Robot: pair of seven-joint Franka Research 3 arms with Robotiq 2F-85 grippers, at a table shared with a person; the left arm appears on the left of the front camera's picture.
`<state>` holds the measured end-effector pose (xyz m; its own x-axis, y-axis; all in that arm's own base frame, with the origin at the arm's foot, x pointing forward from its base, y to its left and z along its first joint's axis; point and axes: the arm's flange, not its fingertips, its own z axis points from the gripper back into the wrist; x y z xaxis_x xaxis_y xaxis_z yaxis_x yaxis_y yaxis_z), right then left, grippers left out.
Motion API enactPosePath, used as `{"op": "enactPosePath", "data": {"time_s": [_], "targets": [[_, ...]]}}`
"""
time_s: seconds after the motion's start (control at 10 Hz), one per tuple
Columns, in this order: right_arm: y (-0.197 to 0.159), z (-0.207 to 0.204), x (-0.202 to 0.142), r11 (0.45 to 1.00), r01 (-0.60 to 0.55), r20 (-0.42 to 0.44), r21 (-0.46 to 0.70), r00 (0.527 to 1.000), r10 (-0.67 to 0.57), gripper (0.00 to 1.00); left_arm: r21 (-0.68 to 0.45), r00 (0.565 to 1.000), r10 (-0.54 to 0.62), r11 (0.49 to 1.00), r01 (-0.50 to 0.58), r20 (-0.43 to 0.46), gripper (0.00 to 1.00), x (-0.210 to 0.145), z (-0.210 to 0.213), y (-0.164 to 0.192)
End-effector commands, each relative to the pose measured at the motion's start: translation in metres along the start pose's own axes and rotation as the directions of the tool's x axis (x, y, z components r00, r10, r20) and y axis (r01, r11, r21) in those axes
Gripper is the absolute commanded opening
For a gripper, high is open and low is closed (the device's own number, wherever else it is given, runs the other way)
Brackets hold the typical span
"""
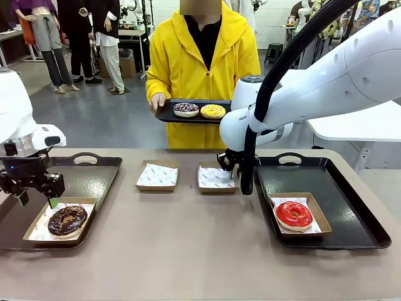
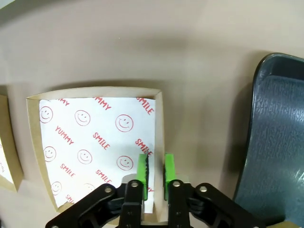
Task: Individually package the donuts and arrange them on the tray.
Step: Place the picked Paper togo box on the Handle tray while simultaneously picking up another Paper togo box from the table with the other hand.
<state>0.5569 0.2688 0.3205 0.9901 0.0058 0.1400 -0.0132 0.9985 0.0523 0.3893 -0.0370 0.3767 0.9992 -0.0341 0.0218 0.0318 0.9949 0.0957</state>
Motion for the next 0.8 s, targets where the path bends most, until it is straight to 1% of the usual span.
{"op": "enactPosePath", "data": {"time_s": [0.0,0.4,0.5,0.6,0.7], "targets": [[0.0,0.002,-0.001,1.0,0.023,0.016,-0.013,1.0,-0.023,0.0,-0.018,1.0,-0.015,1.0,0.015,0.016,1.0,-0.033,-0.015,0.004],[-0.001,0.003,-0.002,0.999,0.043,0.025,-0.018,0.999,-0.043,0.0,-0.054,0.999,-0.024,0.998,0.026,0.039,1.0,-0.036,-0.01,0.008],[-0.001,0.008,-0.004,0.998,0.063,0.016,-0.009,0.998,-0.063,0.0,-0.109,0.997,-0.045,0.993,0.052,0.064,1.0,-0.039,-0.005,0.012],[-0.002,0.015,-0.008,0.998,0.062,0.013,-0.022,0.998,-0.062,0.0,-0.266,0.99,-0.098,0.956,0.123,0.105,1.0,-0.046,0.004,0.025],[-0.003,0.028,-0.014,0.997,0.065,0.009,-0.036,0.998,-0.065,0.0,-0.437,0.973,-0.126,0.877,0.199,0.192,1.0,-0.058,0.019,0.047]]}}
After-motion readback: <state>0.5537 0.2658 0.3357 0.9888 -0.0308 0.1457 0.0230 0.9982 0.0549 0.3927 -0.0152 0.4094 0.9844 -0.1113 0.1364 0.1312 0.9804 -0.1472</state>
